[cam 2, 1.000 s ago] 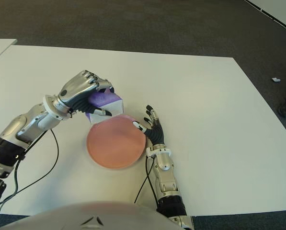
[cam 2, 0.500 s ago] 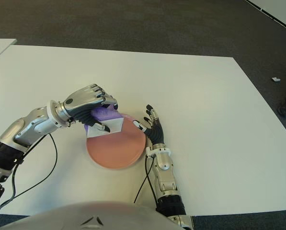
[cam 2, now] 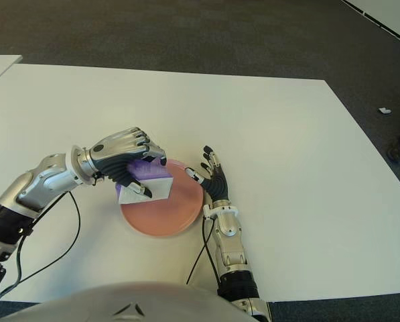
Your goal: Put the tissue paper into the plate.
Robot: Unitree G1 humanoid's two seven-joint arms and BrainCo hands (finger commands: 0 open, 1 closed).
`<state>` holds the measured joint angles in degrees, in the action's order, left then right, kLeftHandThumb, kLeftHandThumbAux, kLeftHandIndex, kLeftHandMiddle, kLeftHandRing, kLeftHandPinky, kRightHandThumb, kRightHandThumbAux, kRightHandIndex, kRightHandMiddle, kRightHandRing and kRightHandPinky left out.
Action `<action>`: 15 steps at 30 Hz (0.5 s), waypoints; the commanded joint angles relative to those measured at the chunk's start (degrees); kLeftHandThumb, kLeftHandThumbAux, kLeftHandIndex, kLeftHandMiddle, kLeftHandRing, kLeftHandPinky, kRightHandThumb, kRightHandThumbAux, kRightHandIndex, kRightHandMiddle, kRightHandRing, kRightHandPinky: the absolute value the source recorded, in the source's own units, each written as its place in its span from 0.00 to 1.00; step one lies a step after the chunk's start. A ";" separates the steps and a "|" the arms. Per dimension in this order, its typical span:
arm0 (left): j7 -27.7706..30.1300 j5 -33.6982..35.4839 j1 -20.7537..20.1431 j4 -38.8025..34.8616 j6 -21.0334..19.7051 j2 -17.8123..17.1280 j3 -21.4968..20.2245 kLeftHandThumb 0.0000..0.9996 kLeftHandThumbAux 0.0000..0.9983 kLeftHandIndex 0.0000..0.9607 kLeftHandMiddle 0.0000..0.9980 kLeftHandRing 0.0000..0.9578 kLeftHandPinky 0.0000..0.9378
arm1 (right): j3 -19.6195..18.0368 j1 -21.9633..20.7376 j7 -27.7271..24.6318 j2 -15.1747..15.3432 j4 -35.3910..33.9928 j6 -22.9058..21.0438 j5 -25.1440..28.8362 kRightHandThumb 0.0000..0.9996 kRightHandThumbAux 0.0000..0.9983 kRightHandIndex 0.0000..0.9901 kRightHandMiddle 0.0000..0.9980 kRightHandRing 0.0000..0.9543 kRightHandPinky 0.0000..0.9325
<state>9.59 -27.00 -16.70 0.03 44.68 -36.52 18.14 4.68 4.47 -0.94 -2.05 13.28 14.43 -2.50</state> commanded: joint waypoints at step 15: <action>-15.96 -17.33 -2.21 12.13 11.20 6.12 0.09 0.74 0.70 0.46 0.83 0.87 0.86 | 0.12 3.42 0.60 -0.26 3.17 -3.88 -0.18 0.00 0.66 0.00 0.03 0.00 0.01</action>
<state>-3.38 -41.47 -17.77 9.90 54.60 -31.39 18.01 4.76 4.49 -0.41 -2.33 13.19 14.42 -2.60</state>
